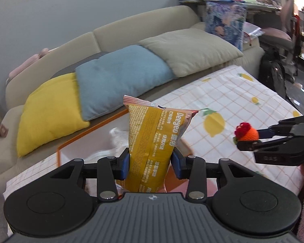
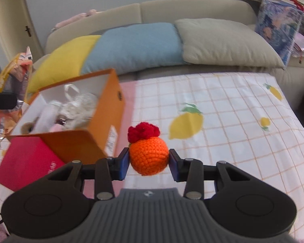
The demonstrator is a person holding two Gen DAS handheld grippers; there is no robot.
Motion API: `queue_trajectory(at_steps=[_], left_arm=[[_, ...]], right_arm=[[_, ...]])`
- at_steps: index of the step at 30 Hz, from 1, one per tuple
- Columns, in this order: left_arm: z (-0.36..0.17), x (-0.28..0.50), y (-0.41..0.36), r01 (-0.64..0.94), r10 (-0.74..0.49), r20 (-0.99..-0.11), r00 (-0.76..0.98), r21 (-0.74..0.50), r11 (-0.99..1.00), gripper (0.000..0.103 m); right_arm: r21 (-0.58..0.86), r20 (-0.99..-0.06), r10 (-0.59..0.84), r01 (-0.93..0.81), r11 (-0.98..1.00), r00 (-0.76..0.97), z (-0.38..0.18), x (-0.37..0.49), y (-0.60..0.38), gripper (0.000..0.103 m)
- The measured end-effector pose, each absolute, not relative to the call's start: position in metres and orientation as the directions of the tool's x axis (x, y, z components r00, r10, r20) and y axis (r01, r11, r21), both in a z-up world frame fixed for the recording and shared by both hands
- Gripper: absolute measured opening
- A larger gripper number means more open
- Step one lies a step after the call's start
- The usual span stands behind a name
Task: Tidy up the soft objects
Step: 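Carry the crocheted ball and yellow packet over the orange box and release both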
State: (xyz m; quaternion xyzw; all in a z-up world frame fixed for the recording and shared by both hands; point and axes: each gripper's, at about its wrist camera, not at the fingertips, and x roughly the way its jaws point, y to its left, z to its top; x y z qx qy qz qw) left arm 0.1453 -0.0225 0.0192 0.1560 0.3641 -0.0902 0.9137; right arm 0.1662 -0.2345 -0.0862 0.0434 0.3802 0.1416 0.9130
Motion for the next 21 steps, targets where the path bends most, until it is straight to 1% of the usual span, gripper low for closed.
queue_trajectory(at_steps=[3, 7, 10, 15, 17, 21], left_arm=[[0.023, 0.150, 0.006, 0.237, 0.000, -0.688, 0.726, 0.250, 0.939, 0.047], [0.029, 0.156, 0.039, 0.189, 0.056, -0.669, 0.741, 0.287, 0.939, 0.047], [0.029, 0.164, 0.057, 0.176, 0.092, -0.664, 0.742, 0.325, 0.929, 0.047], [0.011, 0.193, 0.079, 0.188, 0.142, -0.694, 0.705, 0.377, 0.907, 0.047], [0.000, 0.207, 0.088, 0.193, 0.140, -0.725, 0.675, 0.356, 0.914, 0.047], [-0.023, 0.237, 0.102, 0.194, 0.101, -0.785, 0.611, 0.273, 0.942, 0.047]], right_arm=[[0.173, -0.660, 0.332, -0.293, 0.940, 0.674, -0.071, 0.167, -0.211, 0.040], [0.195, -0.643, 0.405, -0.372, 0.907, 0.650, -0.053, 0.180, -0.178, 0.040], [0.180, -0.637, 0.438, -0.430, 0.885, 0.634, -0.041, 0.194, -0.151, 0.040], [0.126, -0.654, 0.452, -0.502, 0.856, 0.606, -0.035, 0.220, -0.112, 0.040], [0.109, -0.661, 0.455, -0.523, 0.845, 0.597, -0.035, 0.230, -0.101, 0.040], [0.041, -0.685, 0.427, -0.554, 0.832, 0.591, -0.041, 0.253, -0.080, 0.040]])
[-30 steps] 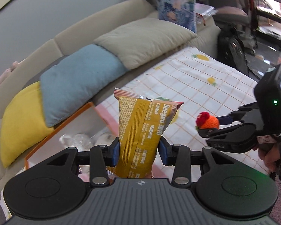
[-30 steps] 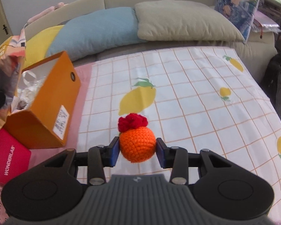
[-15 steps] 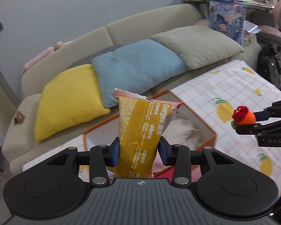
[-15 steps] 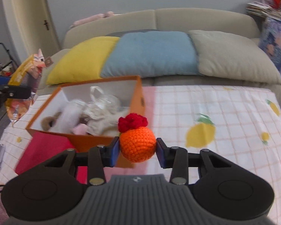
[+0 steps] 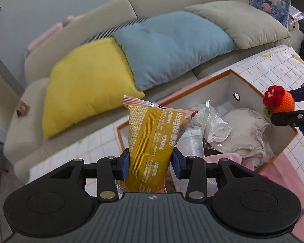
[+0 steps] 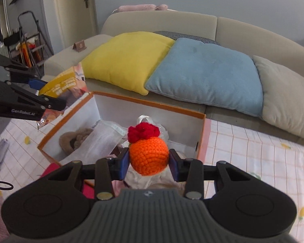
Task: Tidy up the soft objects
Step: 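Carry the crocheted ball and yellow packet over the orange box and release both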
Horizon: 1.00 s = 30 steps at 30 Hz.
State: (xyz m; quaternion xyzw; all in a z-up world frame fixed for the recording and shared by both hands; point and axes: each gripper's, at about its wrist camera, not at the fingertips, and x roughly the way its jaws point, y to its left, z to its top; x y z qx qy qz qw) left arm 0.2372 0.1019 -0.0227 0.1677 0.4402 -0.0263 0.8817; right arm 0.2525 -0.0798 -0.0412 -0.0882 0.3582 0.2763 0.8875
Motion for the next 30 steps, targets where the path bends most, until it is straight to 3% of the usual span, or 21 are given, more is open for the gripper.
queue_trajectory(at_steps=[7, 13, 18, 30], left_arm=[[-0.066, 0.278, 0.108, 0.244, 0.151, -0.838, 0.525, 0.318, 0.916, 0.047], [-0.087, 0.296, 0.093, 0.321, 0.217, -0.812, 0.542, 0.439, 0.839, 0.047], [-0.099, 0.299, 0.083, 0.336, 0.161, -0.824, 0.543, 0.389, 0.858, 0.047], [-0.130, 0.301, 0.083, 0.331, 0.197, -0.830, 0.521, 0.410, 0.850, 0.050]], right_arm=[[-0.055, -0.752, 0.354, -0.589, 0.807, 0.556, -0.066, 0.296, -0.059, 0.040], [-0.167, -0.774, 0.283, -0.614, 0.772, 0.567, -0.089, 0.325, -0.045, 0.040], [-0.187, -0.776, 0.278, -0.627, 0.756, 0.567, -0.099, 0.333, -0.039, 0.040], [-0.231, -0.804, 0.218, -0.630, 0.742, 0.552, -0.120, 0.332, -0.033, 0.040]])
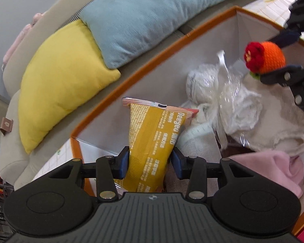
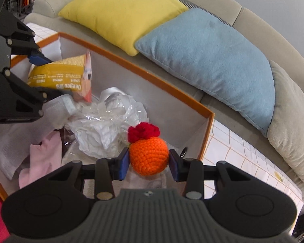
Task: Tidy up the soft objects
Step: 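Carry the crocheted ball and yellow packet over the orange box and release both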
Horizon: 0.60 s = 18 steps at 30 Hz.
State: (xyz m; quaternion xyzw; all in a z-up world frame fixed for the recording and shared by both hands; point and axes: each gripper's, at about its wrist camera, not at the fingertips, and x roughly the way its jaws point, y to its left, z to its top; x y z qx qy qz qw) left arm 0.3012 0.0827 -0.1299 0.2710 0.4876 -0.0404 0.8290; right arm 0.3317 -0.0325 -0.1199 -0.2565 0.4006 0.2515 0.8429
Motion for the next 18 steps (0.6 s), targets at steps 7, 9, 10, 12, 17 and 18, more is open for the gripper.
queue_trajectory(at_steps=[7, 9, 10, 12, 17, 18], left_arm=[[-0.117, 0.288, 0.083, 0.306, 0.179, -0.792, 0.584, 0.419, 0.855, 0.071], [-0.106, 0.284, 0.086, 0.269, 0.164, -0.769, 0.618, 0.403, 0.875, 0.077], [-0.100, 0.282, 0.087, 0.257, 0.157, -0.759, 0.632, 0.396, 0.881, 0.078], [-0.088, 0.277, 0.085, 0.248, 0.143, -0.745, 0.652, 0.388, 0.888, 0.079], [-0.056, 0.255, 0.074, 0.201, 0.139, -0.677, 0.723, 0.399, 0.894, 0.079], [-0.049, 0.249, 0.073, 0.187, 0.138, -0.664, 0.734, 0.394, 0.900, 0.079]], right_arm=[[-0.254, -0.799, 0.198, -0.618, 0.744, 0.568, -0.117, 0.330, -0.029, 0.041], [-0.249, -0.793, 0.208, -0.615, 0.748, 0.573, -0.114, 0.329, -0.030, 0.043], [-0.249, -0.789, 0.211, -0.614, 0.749, 0.577, -0.112, 0.328, -0.030, 0.046], [-0.259, -0.779, 0.210, -0.608, 0.751, 0.591, -0.105, 0.324, -0.029, 0.051], [-0.267, -0.754, 0.220, -0.594, 0.759, 0.619, -0.086, 0.312, -0.031, 0.060], [-0.269, -0.747, 0.225, -0.594, 0.758, 0.626, -0.081, 0.308, -0.032, 0.061]])
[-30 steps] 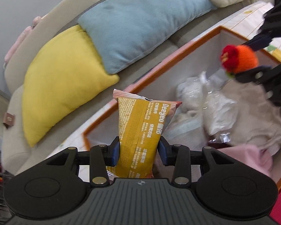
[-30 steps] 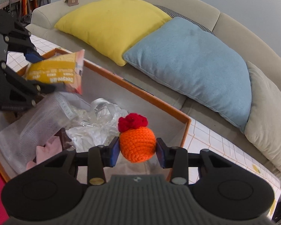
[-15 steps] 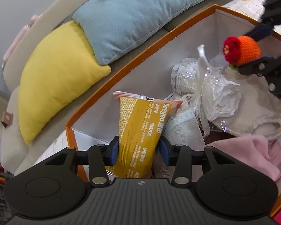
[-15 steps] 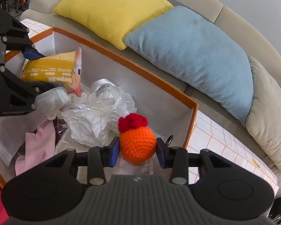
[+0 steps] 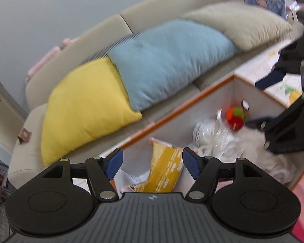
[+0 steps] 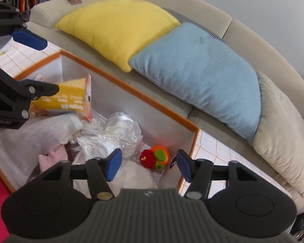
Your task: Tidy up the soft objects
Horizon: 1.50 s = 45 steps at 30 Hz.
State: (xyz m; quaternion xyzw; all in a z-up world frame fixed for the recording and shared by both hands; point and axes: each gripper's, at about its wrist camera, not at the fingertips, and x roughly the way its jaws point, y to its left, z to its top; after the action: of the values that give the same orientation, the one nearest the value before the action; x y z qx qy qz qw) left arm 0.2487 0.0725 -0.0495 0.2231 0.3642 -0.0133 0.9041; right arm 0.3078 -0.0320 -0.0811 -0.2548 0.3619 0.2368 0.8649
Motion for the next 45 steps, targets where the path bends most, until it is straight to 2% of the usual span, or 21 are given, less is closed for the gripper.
queue_trajectory(at_steps=[3, 6, 13, 16, 18, 20, 25, 32, 34, 37, 40, 41, 45], left_arm=[[-0.028, 0.227, 0.071, 0.136, 0.118, -0.618, 0.777, 0.348, 0.928, 0.079], [-0.011, 0.199, 0.068, 0.110, 0.087, -0.587, 0.805, 0.292, 0.950, 0.079], [0.021, 0.144, 0.057, 0.119, 0.014, -0.555, 0.832, 0.202, 0.972, 0.079], [0.032, 0.121, 0.052, 0.143, -0.033, -0.536, 0.844, 0.166, 0.976, 0.079], [0.035, 0.104, 0.049, 0.165, -0.069, -0.534, 0.843, 0.135, 0.977, 0.079], [0.036, 0.088, 0.048, 0.153, -0.082, -0.531, 0.843, 0.091, 0.984, 0.079], [0.035, 0.050, 0.047, 0.135, -0.151, -0.510, 0.847, -0.068, 0.989, 0.079], [0.027, 0.011, 0.040, -0.004, -0.037, -0.470, 0.882, -0.086, 0.996, 0.079], [0.025, 0.000, 0.037, -0.052, 0.020, -0.456, 0.890, -0.058, 0.997, 0.079], [0.025, -0.013, 0.037, -0.115, 0.068, -0.443, 0.894, -0.080, 0.990, 0.079], [0.025, -0.022, 0.035, -0.141, 0.084, -0.454, 0.887, -0.093, 0.986, 0.082], [0.025, -0.023, 0.033, -0.146, 0.090, -0.464, 0.881, -0.086, 0.986, 0.086], [0.026, -0.031, 0.022, -0.123, 0.082, -0.504, 0.860, -0.048, 0.991, 0.090]], right_arm=[[-0.276, -0.718, 0.245, -0.590, 0.759, 0.652, -0.065, 0.290, -0.039, 0.062], [-0.249, -0.681, 0.289, -0.584, 0.773, 0.673, -0.045, 0.266, -0.051, 0.071], [-0.175, -0.589, 0.373, -0.564, 0.807, 0.717, 0.002, 0.199, -0.079, 0.072], [-0.122, -0.551, 0.399, -0.544, 0.830, 0.733, 0.018, 0.170, -0.097, 0.080], [-0.083, -0.526, 0.413, -0.528, 0.845, 0.743, 0.027, 0.151, -0.111, 0.082], [-0.047, -0.507, 0.424, -0.516, 0.855, 0.750, 0.033, 0.132, -0.124, 0.088], [0.023, -0.488, 0.398, -0.444, 0.896, 0.777, 0.041, 0.091, -0.150, 0.092], [0.115, -0.489, 0.313, -0.295, 0.949, 0.815, 0.034, 0.042, -0.171, 0.095], [0.109, -0.486, 0.284, -0.266, 0.958, 0.826, 0.030, 0.029, -0.173, 0.095], [0.076, -0.476, 0.242, -0.235, 0.969, 0.846, 0.027, 0.011, -0.176, 0.095], [0.067, -0.465, 0.221, -0.215, 0.974, 0.857, 0.025, -0.007, -0.182, 0.098], [0.066, -0.469, 0.213, -0.206, 0.976, 0.857, 0.025, -0.011, -0.184, 0.098], [0.049, -0.500, 0.202, -0.205, 0.977, 0.842, 0.023, -0.022, -0.189, 0.099]])
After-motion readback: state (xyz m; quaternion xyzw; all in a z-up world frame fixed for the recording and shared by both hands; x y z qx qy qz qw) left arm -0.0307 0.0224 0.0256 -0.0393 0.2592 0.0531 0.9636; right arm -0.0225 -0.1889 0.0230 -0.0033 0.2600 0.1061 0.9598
